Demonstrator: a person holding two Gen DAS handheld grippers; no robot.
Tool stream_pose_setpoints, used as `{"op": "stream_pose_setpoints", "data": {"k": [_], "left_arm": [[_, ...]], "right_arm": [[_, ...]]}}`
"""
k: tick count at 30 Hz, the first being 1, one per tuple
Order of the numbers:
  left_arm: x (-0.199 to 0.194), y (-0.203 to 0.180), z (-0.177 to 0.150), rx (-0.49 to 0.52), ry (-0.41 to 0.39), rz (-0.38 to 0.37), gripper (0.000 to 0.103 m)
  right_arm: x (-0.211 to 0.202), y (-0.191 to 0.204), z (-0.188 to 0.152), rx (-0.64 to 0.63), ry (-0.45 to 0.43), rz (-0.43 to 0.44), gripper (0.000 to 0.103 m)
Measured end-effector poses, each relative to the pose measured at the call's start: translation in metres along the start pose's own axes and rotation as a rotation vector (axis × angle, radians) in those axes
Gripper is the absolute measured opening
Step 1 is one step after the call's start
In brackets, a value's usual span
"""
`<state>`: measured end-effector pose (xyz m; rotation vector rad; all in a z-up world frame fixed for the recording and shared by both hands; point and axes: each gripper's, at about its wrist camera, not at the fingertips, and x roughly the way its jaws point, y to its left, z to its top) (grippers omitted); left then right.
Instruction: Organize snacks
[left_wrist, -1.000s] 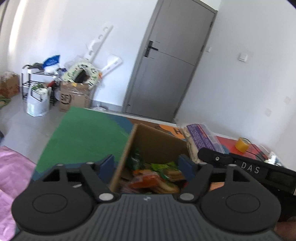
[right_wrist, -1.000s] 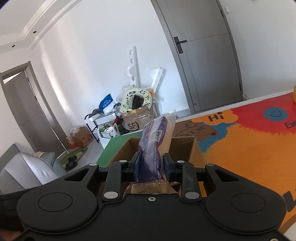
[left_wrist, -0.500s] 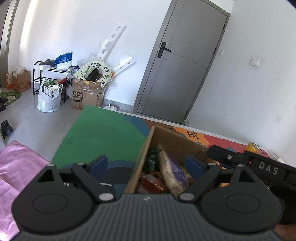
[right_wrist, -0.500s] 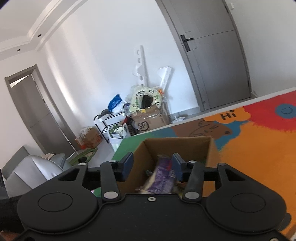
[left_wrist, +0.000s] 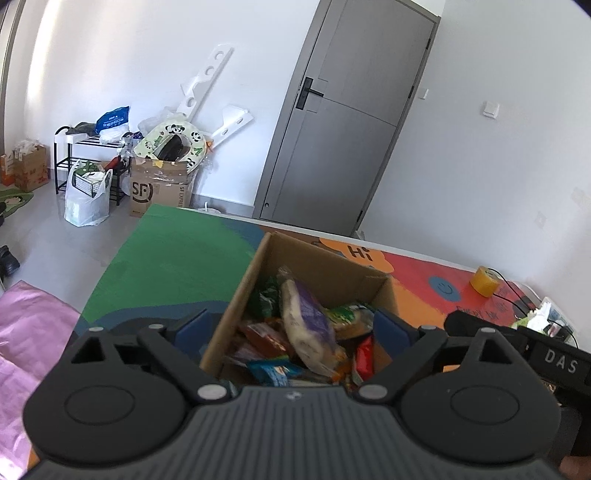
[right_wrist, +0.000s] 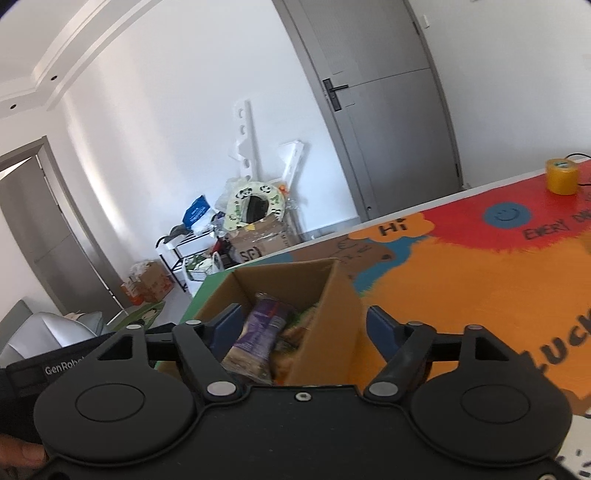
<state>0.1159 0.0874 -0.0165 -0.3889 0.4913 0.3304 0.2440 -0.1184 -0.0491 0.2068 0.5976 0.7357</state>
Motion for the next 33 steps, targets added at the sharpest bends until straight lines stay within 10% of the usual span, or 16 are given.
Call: {"op": "stream_pose_setpoints", "data": {"k": [33], "left_arm": [[-0.057, -0.045, -0.044, 0.13, -0.005, -0.048, 0.102]], "right_arm": [[-0.111, -0.056, -0.032, 0.055, -0.07, -0.113, 0.103]]}}
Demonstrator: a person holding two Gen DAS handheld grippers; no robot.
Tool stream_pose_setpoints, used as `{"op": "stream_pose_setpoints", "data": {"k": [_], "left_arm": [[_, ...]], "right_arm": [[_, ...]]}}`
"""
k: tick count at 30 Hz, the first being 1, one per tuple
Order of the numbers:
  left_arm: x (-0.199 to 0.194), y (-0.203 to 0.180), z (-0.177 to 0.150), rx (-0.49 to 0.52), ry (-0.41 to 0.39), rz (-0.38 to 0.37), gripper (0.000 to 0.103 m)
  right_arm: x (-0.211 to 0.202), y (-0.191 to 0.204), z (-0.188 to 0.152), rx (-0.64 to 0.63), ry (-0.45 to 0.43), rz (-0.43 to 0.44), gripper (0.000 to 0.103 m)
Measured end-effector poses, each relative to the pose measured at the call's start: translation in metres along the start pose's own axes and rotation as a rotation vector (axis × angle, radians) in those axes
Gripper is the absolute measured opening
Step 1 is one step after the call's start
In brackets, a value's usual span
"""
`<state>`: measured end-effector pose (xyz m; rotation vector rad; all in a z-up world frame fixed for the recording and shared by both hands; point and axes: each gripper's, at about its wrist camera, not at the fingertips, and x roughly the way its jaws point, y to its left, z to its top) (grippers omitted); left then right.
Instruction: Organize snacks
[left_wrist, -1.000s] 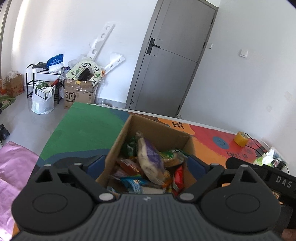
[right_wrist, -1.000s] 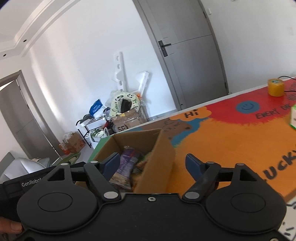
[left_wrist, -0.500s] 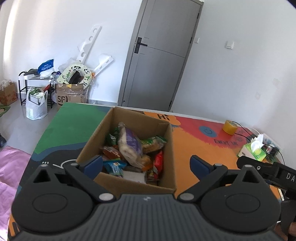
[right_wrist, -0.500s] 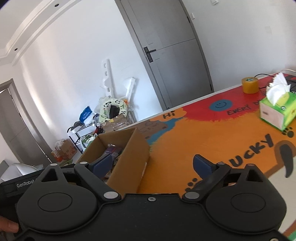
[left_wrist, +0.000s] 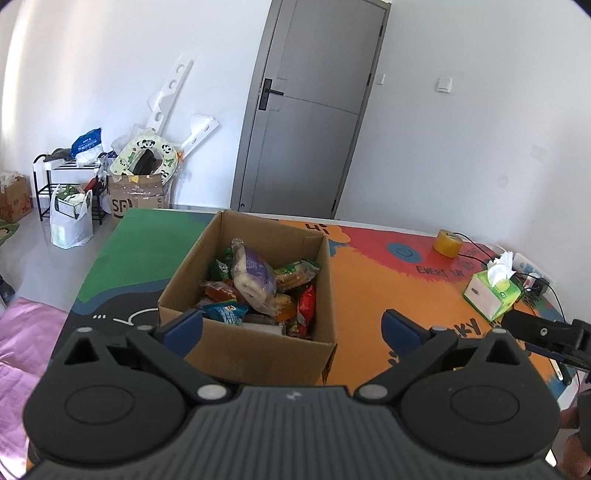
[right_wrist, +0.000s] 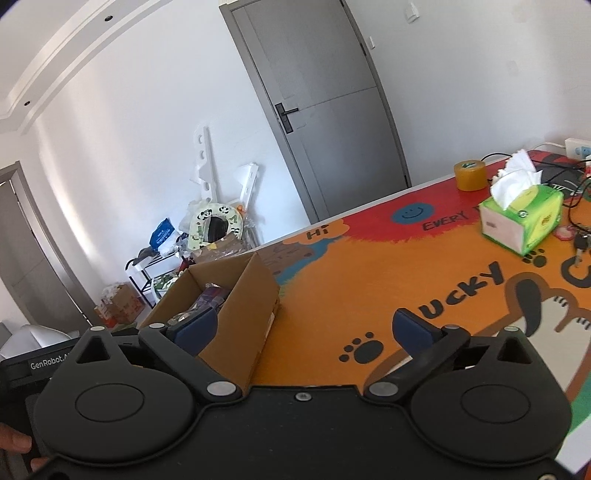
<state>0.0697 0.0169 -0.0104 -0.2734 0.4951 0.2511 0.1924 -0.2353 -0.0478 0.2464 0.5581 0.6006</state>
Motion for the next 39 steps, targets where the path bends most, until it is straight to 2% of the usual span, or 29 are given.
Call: {"op": "stream_pose_setpoints", "data": {"k": [17, 39], "left_arm": [[-0.024, -0.008, -0.018, 0.074, 0.013, -0.022, 0.102], [-0.054, 0.005, -0.014, 0.168, 0.016, -0.012, 0.102]], "right_arm": [[-0.043, -0.012, -0.008, -0.011, 0.005, -0.019, 0.103], [-0.066, 0.013, -0.009, -0.088, 0.041, 0.026, 0.103]]}}
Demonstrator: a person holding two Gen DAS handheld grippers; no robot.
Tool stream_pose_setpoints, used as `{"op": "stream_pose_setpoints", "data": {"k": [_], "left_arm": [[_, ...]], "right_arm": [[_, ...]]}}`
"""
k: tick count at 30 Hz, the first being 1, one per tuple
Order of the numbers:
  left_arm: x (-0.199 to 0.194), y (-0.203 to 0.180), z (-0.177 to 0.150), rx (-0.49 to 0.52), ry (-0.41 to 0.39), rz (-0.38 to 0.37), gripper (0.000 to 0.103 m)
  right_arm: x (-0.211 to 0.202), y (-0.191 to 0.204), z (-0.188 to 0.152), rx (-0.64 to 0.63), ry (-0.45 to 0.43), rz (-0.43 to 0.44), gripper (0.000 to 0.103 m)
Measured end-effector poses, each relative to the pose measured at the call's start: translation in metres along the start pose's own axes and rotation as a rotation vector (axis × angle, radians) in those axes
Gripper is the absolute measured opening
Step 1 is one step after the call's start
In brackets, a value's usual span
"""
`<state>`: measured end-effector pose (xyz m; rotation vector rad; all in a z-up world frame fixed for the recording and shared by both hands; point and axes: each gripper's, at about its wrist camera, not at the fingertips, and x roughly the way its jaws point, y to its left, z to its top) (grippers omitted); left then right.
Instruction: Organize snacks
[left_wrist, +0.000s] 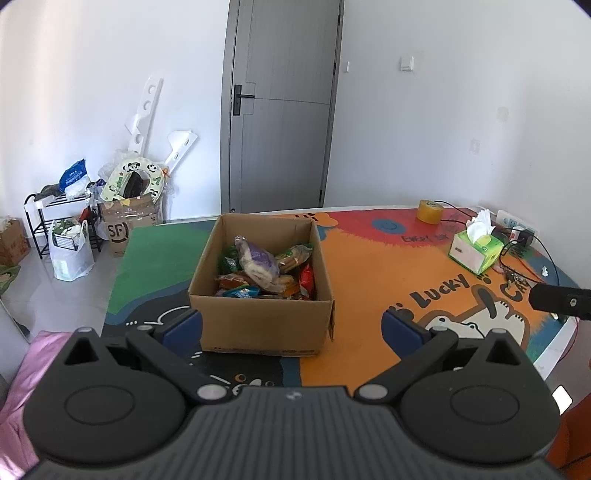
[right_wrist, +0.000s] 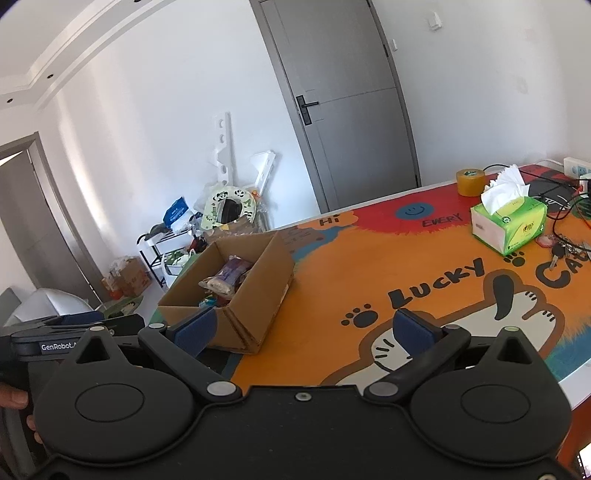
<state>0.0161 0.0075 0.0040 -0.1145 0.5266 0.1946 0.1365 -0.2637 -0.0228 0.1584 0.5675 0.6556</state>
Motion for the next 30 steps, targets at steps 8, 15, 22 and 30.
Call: {"op": "stream_pose_setpoints", "data": {"k": [8, 15, 22, 30], "left_arm": [[-0.0019, 0.0064, -0.0022, -0.004, 0.005, 0.009, 0.102], [-0.0019, 0.0064, -0.0026, -0.005, 0.007, 0.013, 0.102], [-0.0011, 0.0074, -0.0043, -0.003, 0.01, 0.011, 0.102], [-0.0006, 0.007, -0.0063, 0.0, 0.014, 0.006, 0.102]], "right_arm": [[0.0001, 0.0021, -0.0005, -0.004, 0.008, 0.005, 0.103], [0.0015, 0.0021, -0.0015, -0.006, 0.014, 0.002, 0.103], [0.0012, 0.0026, -0.0019, -0.006, 0.014, 0.002, 0.103], [0.0014, 0.0027, -0.0029, -0.012, 0.018, -0.002, 0.103]]}}
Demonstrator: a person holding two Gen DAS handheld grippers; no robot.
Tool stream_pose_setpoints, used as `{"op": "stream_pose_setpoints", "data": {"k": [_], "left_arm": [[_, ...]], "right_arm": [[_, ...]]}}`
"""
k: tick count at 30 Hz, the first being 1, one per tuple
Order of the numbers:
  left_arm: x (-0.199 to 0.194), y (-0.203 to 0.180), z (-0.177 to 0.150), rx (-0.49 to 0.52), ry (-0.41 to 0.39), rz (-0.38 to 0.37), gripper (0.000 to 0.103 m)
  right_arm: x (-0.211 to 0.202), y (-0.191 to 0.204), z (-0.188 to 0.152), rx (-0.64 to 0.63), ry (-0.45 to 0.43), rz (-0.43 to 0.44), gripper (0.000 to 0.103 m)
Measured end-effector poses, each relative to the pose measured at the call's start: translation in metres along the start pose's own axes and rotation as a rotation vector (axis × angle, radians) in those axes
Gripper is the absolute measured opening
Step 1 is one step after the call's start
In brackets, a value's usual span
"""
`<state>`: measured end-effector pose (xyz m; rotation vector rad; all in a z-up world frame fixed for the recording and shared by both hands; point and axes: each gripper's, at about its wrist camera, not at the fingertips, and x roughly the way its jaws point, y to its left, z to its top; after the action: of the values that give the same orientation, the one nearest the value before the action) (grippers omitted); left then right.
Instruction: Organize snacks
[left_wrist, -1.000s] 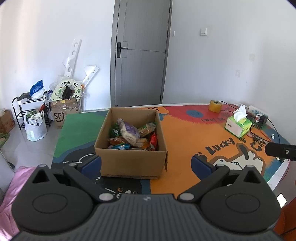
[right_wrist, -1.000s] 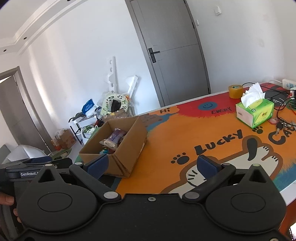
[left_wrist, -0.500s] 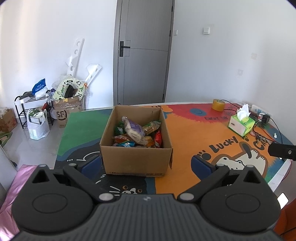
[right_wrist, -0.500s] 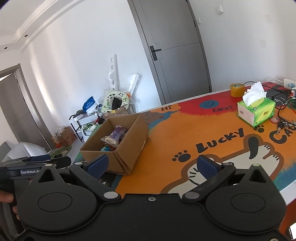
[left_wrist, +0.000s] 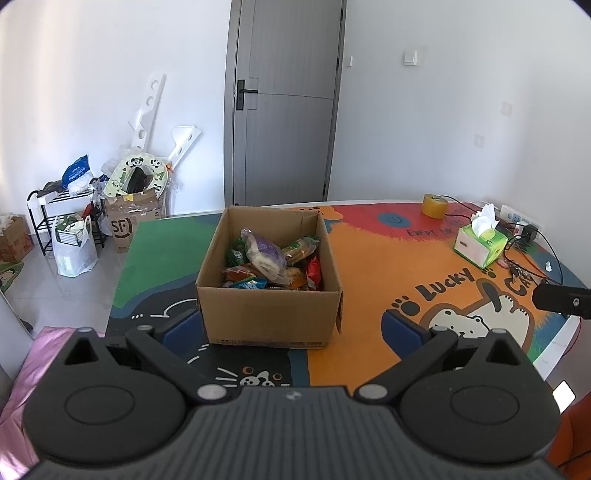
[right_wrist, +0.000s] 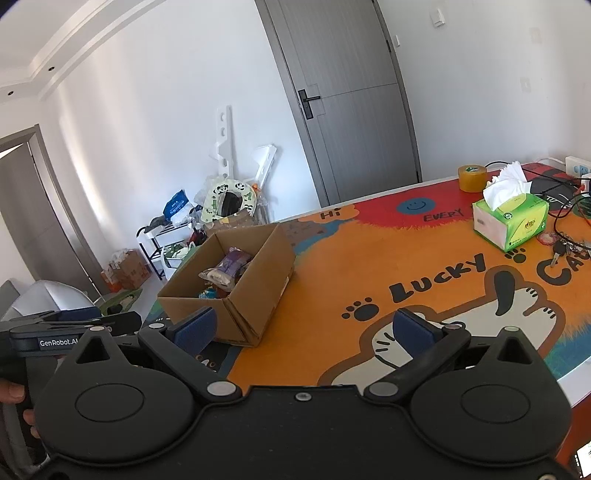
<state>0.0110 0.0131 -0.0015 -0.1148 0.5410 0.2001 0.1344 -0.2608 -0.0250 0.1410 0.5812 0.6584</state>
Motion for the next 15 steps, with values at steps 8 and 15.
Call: {"op": "stream_pose_setpoints", "data": {"k": [8, 15], "left_arm": [[0.0005, -0.0028, -0.0006, 0.019, 0.003, 0.018, 0.102], [0.0006, -0.0055, -0.0011, 0.024, 0.008, 0.006, 0.102]], "right_arm": [[0.0012, 0.0024, 0.0002, -0.006, 0.002, -0.006, 0.103], [0.0034, 0.0004, -0.0005, -0.009, 0.006, -0.019, 0.103]]}}
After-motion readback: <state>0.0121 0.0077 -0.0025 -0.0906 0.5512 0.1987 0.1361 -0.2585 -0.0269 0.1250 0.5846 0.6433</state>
